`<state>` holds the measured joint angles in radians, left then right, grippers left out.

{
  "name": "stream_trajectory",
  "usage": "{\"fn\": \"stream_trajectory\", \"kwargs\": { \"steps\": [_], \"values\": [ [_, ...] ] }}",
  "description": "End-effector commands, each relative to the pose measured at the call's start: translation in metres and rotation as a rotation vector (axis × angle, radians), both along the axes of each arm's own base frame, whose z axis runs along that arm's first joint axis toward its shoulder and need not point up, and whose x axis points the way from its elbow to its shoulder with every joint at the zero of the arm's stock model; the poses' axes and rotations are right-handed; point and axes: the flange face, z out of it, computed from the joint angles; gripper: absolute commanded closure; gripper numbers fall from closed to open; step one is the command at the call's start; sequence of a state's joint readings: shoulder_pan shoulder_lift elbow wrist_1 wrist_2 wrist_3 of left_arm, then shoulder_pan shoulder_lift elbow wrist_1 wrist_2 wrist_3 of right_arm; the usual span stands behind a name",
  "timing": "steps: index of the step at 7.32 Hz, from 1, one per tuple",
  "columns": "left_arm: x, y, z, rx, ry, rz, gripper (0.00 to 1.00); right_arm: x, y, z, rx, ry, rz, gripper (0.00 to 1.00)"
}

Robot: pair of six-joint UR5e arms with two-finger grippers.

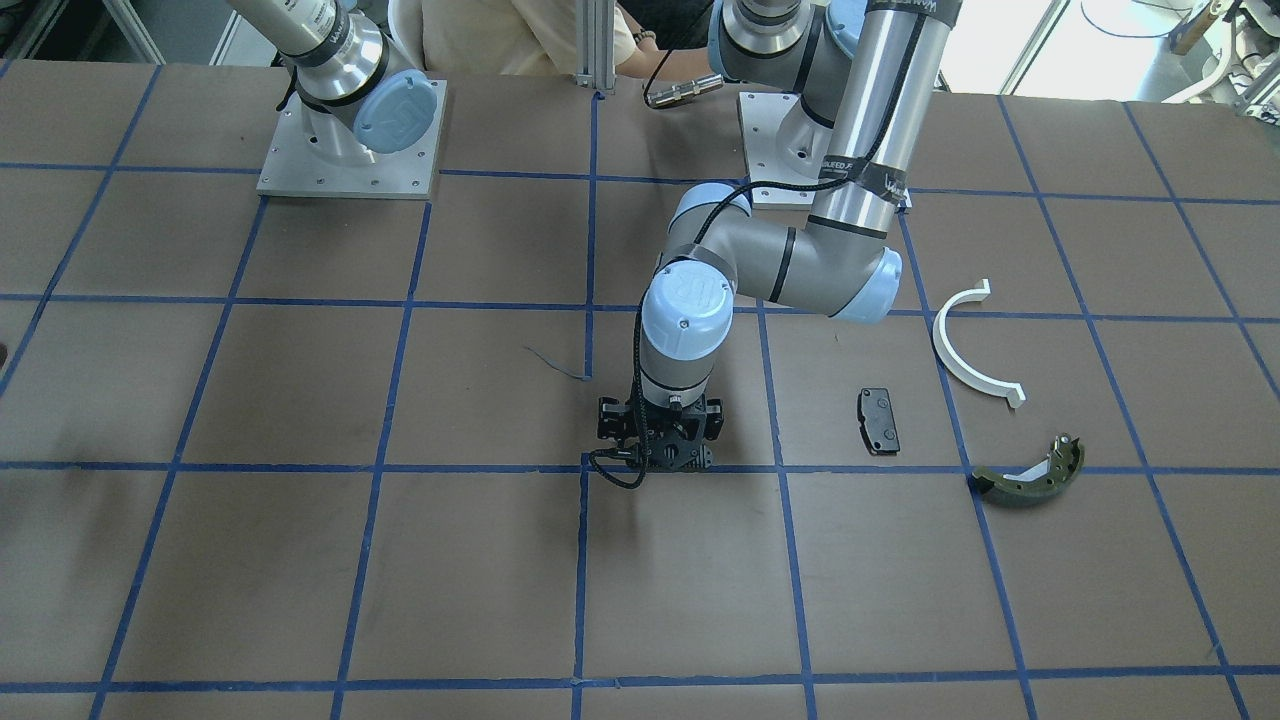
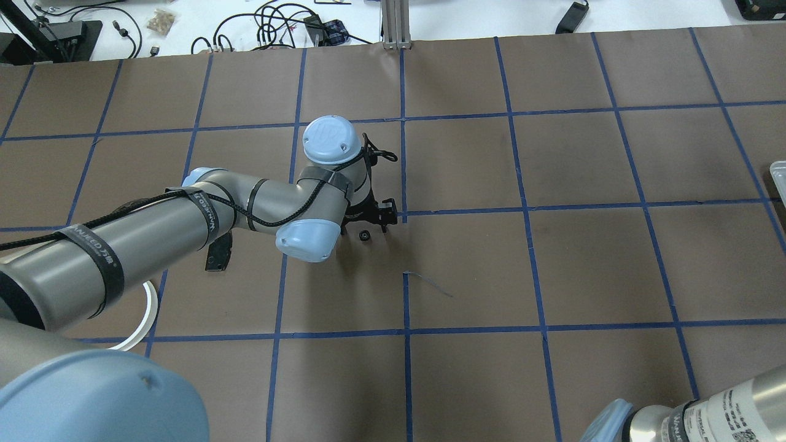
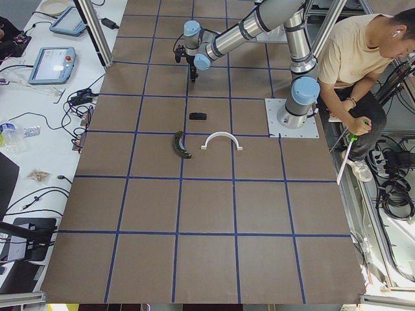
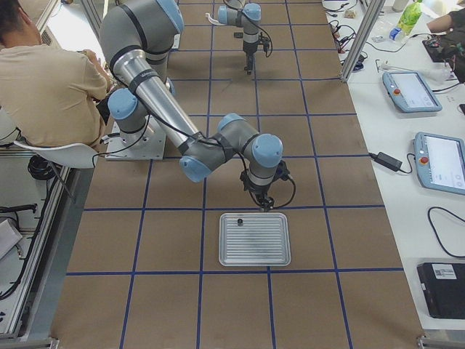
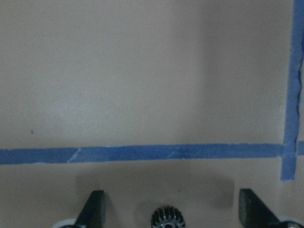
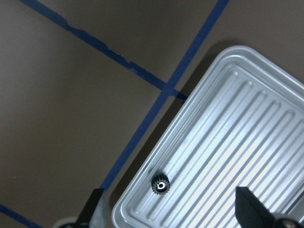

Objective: Place bearing gear from tray to pile

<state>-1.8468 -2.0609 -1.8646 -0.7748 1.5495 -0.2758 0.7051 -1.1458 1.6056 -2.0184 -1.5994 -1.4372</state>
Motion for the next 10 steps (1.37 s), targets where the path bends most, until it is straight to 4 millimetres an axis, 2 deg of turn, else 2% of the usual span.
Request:
{"fn": "stream_trajectory", "kwargs": {
  "steps": [1,2,3,5,6,7,8,9,10],
  "values": [
    [0.001,0.003,0.001,0.003,-0.015,-0.006,0.66,-0.028,0.008,-0.044,0.025,-0.034,-0.012,0.16],
    [0.001,0.003,0.002,0.002,-0.015,-0.006,0.86,-0.03,0.008,-0.056,0.035,-0.044,-0.013,0.16],
    [0.0,0.003,0.002,0.003,-0.015,-0.007,1.0,-0.03,0.008,-0.061,0.039,-0.049,-0.012,0.17],
    [0.001,0.002,0.004,-0.001,-0.012,-0.007,1.0,-0.03,0.009,-0.076,0.06,-0.063,-0.019,0.22],
    [0.005,-0.003,0.011,-0.01,-0.008,-0.001,1.0,-0.032,0.008,-0.081,0.062,-0.055,-0.016,0.32],
    [0.005,-0.013,0.027,-0.012,-0.007,-0.028,1.0,-0.032,0.008,-0.083,0.064,-0.056,-0.017,0.33],
    [0.016,-0.037,0.054,0.023,-0.015,-0.026,1.0,-0.032,0.008,-0.089,0.072,-0.063,-0.02,0.33],
    [0.049,-0.066,0.079,0.087,-0.022,-0.04,1.0,-0.032,0.008,-0.095,0.076,-0.067,-0.021,0.33],
    [0.103,-0.084,0.093,0.178,-0.017,-0.064,1.0,-0.032,0.008,-0.095,0.077,-0.069,-0.023,0.35]
  ]
}}
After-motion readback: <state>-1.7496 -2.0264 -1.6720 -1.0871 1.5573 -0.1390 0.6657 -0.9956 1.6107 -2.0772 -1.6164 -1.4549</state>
